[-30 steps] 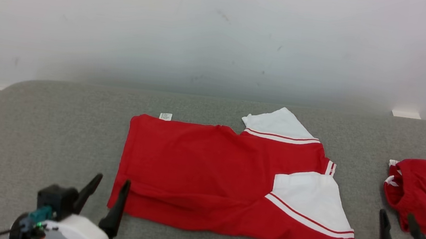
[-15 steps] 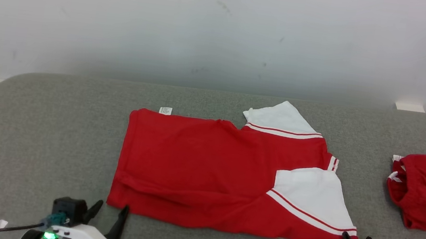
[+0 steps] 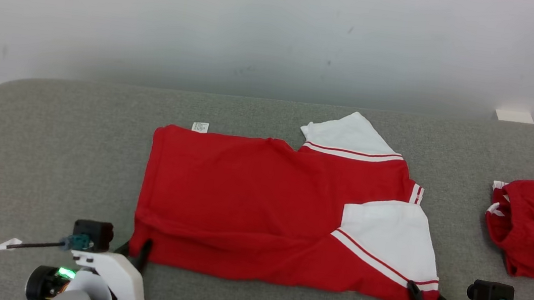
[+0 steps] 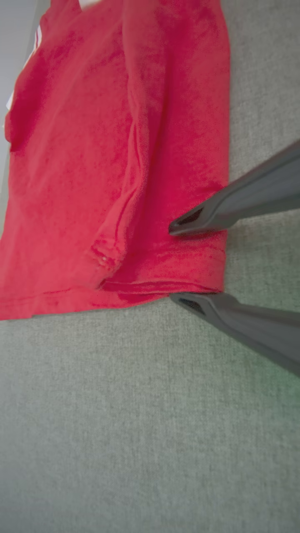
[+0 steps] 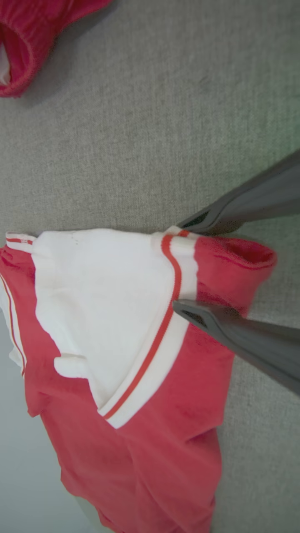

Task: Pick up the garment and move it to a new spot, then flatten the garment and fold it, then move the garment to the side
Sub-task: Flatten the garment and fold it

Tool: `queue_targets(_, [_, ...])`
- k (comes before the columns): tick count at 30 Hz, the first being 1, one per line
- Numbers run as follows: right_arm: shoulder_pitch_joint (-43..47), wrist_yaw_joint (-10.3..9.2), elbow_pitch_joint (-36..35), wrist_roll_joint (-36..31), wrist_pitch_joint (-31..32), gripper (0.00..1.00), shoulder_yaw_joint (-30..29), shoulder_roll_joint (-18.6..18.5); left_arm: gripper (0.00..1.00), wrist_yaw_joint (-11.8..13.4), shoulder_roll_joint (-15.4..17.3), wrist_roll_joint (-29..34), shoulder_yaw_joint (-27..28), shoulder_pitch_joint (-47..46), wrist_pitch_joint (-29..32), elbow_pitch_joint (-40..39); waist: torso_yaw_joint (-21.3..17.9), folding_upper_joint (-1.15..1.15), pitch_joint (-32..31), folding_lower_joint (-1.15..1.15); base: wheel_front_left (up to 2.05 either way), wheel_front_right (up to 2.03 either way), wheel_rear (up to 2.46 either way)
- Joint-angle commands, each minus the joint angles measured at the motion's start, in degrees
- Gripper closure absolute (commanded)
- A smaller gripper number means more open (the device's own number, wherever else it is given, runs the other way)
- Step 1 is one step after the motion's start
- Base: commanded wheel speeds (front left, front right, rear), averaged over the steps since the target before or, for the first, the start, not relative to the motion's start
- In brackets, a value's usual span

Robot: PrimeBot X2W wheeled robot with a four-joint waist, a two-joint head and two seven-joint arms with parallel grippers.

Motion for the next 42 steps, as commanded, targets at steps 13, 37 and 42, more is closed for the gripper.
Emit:
queue_targets(13, [1.37, -0.01, -4.16, 6.63, -1.83, 1.0, 5.8, -4.96, 1.0, -4.18, 0.46, -1.67, -1.28, 0.41, 3.49, 2.81, 0.69, 0.0, -3.72, 0.0, 0.0, 0.0, 0.0])
queue_targets(37, [30.47, -0.06, -31.2, 4.2, 10.8, 0.98, -11.0, -11.65, 1.0, 12.65, 17.93, -7.56, 0.66, 27.0, 17.91, -45.17, 1.47, 0.0, -5.14, 0.0, 0.0, 0.0, 0.0])
queue_targets(42, [32.57, -0.07, -33.26, -0.62, 14.85, 0.0, -15.63, -7.91, 0.0, 13.03, 18.54, -7.94, -0.71, 28.93, 19.53, -46.0, 1.17, 0.0, -5.08, 0.0, 0.0, 0.0, 0.0])
